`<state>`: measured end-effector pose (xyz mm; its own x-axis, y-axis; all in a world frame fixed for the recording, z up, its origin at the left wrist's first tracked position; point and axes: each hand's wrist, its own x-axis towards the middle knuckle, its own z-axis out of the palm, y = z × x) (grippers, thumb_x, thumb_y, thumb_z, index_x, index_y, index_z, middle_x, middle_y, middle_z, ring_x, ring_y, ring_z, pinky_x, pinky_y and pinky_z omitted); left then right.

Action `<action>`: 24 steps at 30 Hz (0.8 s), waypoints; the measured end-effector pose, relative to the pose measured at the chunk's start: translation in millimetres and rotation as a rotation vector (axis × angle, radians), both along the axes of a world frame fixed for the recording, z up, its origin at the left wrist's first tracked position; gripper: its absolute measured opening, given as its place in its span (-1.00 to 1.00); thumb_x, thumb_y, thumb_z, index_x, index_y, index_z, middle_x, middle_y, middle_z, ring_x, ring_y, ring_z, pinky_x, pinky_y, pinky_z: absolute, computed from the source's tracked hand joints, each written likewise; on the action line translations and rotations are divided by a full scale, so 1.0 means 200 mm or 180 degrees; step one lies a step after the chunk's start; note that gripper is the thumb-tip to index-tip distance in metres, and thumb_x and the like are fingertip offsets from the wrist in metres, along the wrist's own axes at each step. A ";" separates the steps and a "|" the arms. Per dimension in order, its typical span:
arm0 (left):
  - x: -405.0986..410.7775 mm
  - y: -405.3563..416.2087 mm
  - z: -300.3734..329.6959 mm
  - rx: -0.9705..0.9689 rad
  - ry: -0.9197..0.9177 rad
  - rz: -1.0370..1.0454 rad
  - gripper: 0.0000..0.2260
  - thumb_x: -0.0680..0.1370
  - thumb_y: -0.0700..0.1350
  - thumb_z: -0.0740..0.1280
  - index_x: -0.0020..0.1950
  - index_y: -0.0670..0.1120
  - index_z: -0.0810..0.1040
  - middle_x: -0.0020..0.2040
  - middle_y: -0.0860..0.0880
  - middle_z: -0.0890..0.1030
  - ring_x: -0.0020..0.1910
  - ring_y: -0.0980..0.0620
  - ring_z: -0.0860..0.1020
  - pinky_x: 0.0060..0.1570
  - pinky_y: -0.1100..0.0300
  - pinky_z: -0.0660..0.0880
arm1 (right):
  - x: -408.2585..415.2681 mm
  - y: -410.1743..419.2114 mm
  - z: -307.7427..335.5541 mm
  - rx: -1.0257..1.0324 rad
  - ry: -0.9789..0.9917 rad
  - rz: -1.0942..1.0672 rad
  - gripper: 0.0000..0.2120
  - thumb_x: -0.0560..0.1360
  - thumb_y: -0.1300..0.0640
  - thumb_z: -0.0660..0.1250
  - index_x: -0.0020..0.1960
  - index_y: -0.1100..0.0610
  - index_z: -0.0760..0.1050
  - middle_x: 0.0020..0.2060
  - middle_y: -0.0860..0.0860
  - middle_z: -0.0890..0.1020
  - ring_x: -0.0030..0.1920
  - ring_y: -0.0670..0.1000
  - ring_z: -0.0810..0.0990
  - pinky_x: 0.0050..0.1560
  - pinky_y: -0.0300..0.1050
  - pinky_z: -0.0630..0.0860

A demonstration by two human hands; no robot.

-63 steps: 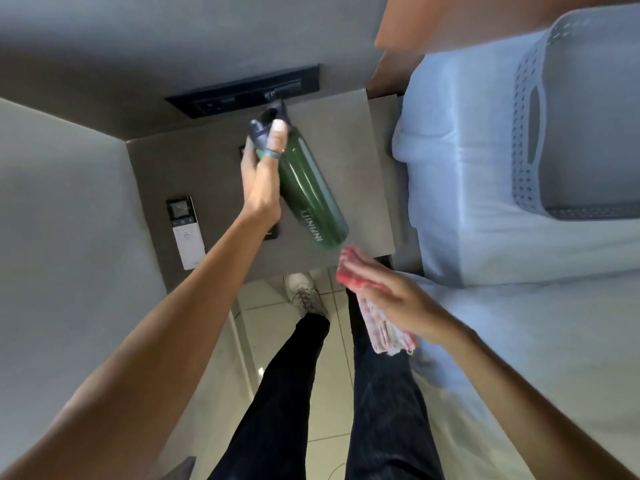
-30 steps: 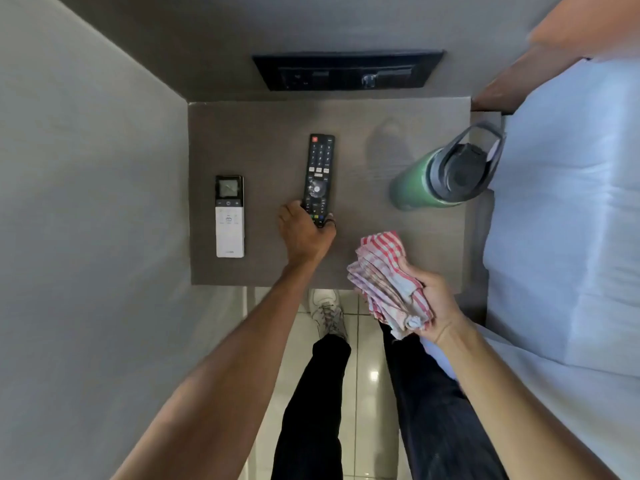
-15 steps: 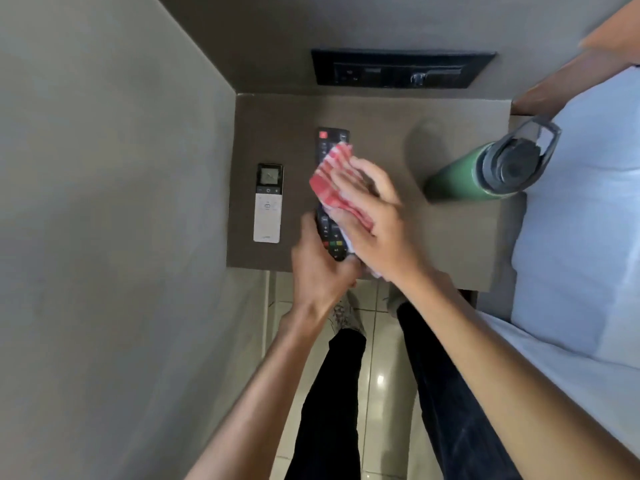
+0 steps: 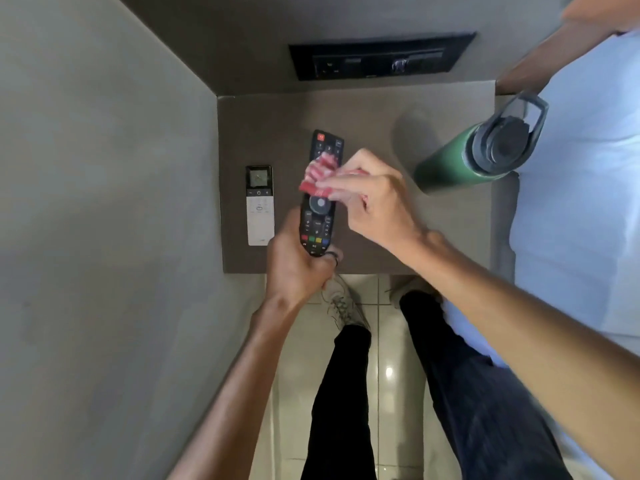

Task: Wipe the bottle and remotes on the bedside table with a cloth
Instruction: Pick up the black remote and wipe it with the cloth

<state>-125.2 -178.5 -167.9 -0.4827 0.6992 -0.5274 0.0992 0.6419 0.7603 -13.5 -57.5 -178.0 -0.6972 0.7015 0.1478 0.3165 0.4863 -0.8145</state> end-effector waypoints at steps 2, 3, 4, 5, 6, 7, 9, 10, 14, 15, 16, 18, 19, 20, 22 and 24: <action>-0.01 0.03 0.00 0.0078 0.0066 -0.0034 -0.52 0.38 -0.38 0.44 0.23 -0.05 0.49 -0.28 -0.13 0.69 -0.54 -0.14 0.64 -0.60 0.09 0.56 | 0.00 -0.03 0.03 0.0076 0.0008 0.0229 -0.77 0.50 0.44 0.44 0.05 0.21 0.77 -0.07 0.17 0.69 -0.08 0.08 0.62 -0.10 -0.08 0.65; -0.02 0.04 -0.01 0.0050 0.0111 -0.0059 -0.55 0.39 -0.39 0.45 0.22 -0.09 0.50 -0.29 -0.12 0.70 -0.54 -0.13 0.65 -0.61 0.07 0.57 | 0.00 -0.04 0.04 0.0155 -0.0056 0.0526 -0.78 0.49 0.44 0.46 0.04 0.21 0.77 -0.09 0.18 0.70 -0.07 0.08 0.59 -0.10 -0.13 0.59; -0.03 0.04 -0.01 -0.0029 0.0121 -0.0057 -0.57 0.41 -0.40 0.46 0.22 -0.11 0.52 -0.29 -0.09 0.69 -0.55 -0.10 0.64 -0.61 0.09 0.57 | 0.02 -0.02 0.04 0.0169 -0.0178 0.0649 -0.78 0.48 0.46 0.46 0.01 0.22 0.77 -0.11 0.19 0.70 -0.07 0.09 0.60 -0.11 -0.12 0.58; -0.02 0.04 -0.02 -0.0104 0.0078 -0.0004 -0.57 0.43 -0.40 0.47 0.23 -0.08 0.53 -0.28 -0.05 0.69 -0.56 -0.06 0.62 -0.60 0.12 0.55 | 0.04 0.02 0.03 0.0117 -0.0348 0.0481 -0.78 0.48 0.47 0.46 -0.02 0.22 0.78 -0.11 0.21 0.70 -0.05 0.12 0.64 -0.11 -0.07 0.61; -0.02 0.03 -0.02 -0.0131 0.0014 0.0113 -0.56 0.44 -0.41 0.46 0.22 -0.04 0.53 -0.26 -0.05 0.69 -0.55 -0.04 0.60 -0.60 0.14 0.53 | 0.06 0.09 0.02 0.0046 -0.0557 0.0078 -0.78 0.50 0.47 0.44 -0.01 0.22 0.77 -0.08 0.22 0.69 0.02 0.15 0.68 -0.04 0.00 0.65; -0.02 0.03 -0.02 -0.0107 -0.0033 0.0236 -0.55 0.45 -0.42 0.45 0.22 -0.01 0.52 -0.21 -0.03 0.71 -0.54 -0.03 0.58 -0.61 0.15 0.52 | 0.09 0.16 0.01 -0.0094 -0.0770 -0.0423 -0.77 0.53 0.44 0.43 0.05 0.21 0.77 -0.02 0.22 0.67 0.10 0.16 0.70 0.07 0.02 0.66; -0.01 0.04 -0.02 -0.0017 -0.0092 0.0322 -0.56 0.46 -0.43 0.43 0.21 -0.01 0.53 -0.15 0.02 0.72 -0.54 -0.04 0.57 -0.61 0.14 0.51 | 0.12 0.25 0.03 -0.0395 -0.0704 -0.1090 -0.75 0.58 0.37 0.41 0.22 0.21 0.70 0.09 0.21 0.65 0.16 0.14 0.70 0.24 -0.05 0.62; -0.01 0.05 -0.03 0.0003 -0.0113 0.0300 -0.58 0.46 -0.43 0.43 0.21 -0.03 0.53 -0.21 0.00 0.71 -0.54 -0.05 0.57 -0.60 0.14 0.52 | 0.10 0.25 0.03 -0.0415 -0.0443 -0.1108 -0.72 0.60 0.35 0.41 0.29 0.23 0.66 0.13 0.21 0.65 0.18 0.10 0.70 0.27 -0.07 0.62; 0.03 0.09 -0.05 0.0146 -0.0231 0.0186 -0.64 0.45 -0.42 0.42 0.09 -0.02 0.54 -0.39 0.02 0.66 -0.56 -0.03 0.58 -0.59 0.17 0.51 | -0.06 0.03 0.06 0.0136 -0.0230 -0.0479 -0.68 0.54 0.31 0.45 0.28 0.15 0.69 0.02 0.14 0.65 0.05 0.06 0.51 0.06 -0.17 0.44; 0.04 0.09 -0.06 0.0234 -0.0197 0.0185 -0.67 0.46 -0.41 0.42 0.06 -0.03 0.55 -0.41 0.00 0.66 -0.57 -0.03 0.59 -0.60 0.18 0.51 | -0.09 -0.05 0.05 0.0111 -0.0303 -0.0349 -0.68 0.53 0.33 0.46 0.26 0.16 0.70 0.02 0.15 0.64 0.06 0.12 0.48 0.06 -0.18 0.40; 0.04 0.07 -0.06 0.0300 -0.0127 0.0173 -0.73 0.48 -0.40 0.42 0.03 -0.07 0.56 -0.43 -0.03 0.65 -0.57 -0.04 0.60 -0.60 0.18 0.51 | -0.09 -0.11 0.03 0.0037 -0.0362 -0.0137 -0.68 0.51 0.35 0.47 0.24 0.18 0.70 0.01 0.16 0.64 0.07 0.16 0.48 0.08 -0.19 0.40; 0.03 0.02 -0.06 0.0272 -0.0057 0.0151 -0.81 0.47 -0.42 0.42 -0.04 -0.16 0.58 -0.42 -0.07 0.65 -0.56 -0.11 0.61 -0.56 0.15 0.52 | -0.07 -0.12 0.00 0.0100 -0.0384 0.0379 -0.68 0.48 0.38 0.49 0.20 0.19 0.72 -0.06 0.15 0.64 0.03 0.17 0.50 0.05 -0.13 0.47; 0.04 0.00 -0.08 0.0146 -0.0156 0.0167 -0.77 0.45 -0.45 0.41 -0.07 -0.14 0.59 -0.40 -0.11 0.65 -0.56 -0.14 0.58 -0.53 0.13 0.51 | -0.05 -0.08 -0.04 0.0240 -0.0464 0.0477 -0.70 0.48 0.37 0.50 0.17 0.17 0.74 -0.10 0.13 0.64 -0.02 0.16 0.50 -0.01 -0.05 0.52; 0.05 0.00 -0.09 0.0033 -0.0299 0.0189 -0.70 0.42 -0.47 0.42 -0.07 -0.08 0.58 -0.38 -0.12 0.65 -0.57 -0.14 0.55 -0.51 0.13 0.49 | -0.04 -0.04 -0.07 0.0341 -0.0539 0.0358 -0.72 0.47 0.36 0.50 0.13 0.14 0.76 -0.15 0.12 0.62 -0.08 0.16 0.50 -0.08 0.06 0.54; 0.06 0.02 -0.09 -0.0004 -0.0410 0.0267 -0.65 0.39 -0.41 0.43 -0.03 0.02 0.55 -0.36 -0.10 0.65 -0.58 -0.10 0.53 -0.55 0.16 0.45 | -0.05 0.00 -0.10 0.0308 -0.0587 -0.0172 -0.71 0.44 0.38 0.48 0.06 0.11 0.78 -0.22 0.10 0.58 -0.14 0.13 0.47 -0.15 0.08 0.49; 0.06 0.02 -0.10 0.0060 -0.0316 0.0282 -0.70 0.43 -0.39 0.46 -0.08 0.01 0.57 -0.43 -0.05 0.64 -0.59 -0.09 0.54 -0.62 0.18 0.44 | -0.06 -0.05 -0.11 0.0208 -0.0537 -0.0098 -0.68 0.41 0.42 0.45 0.05 0.12 0.77 -0.22 0.05 0.55 -0.11 0.04 0.39 -0.13 -0.06 0.40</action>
<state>-113.7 -174.4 -187.9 -0.4889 0.6666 -0.5627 -0.0336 0.6302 0.7757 -25.4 -67.2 -199.3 -0.6944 0.7155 0.0767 0.4614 0.5245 -0.7156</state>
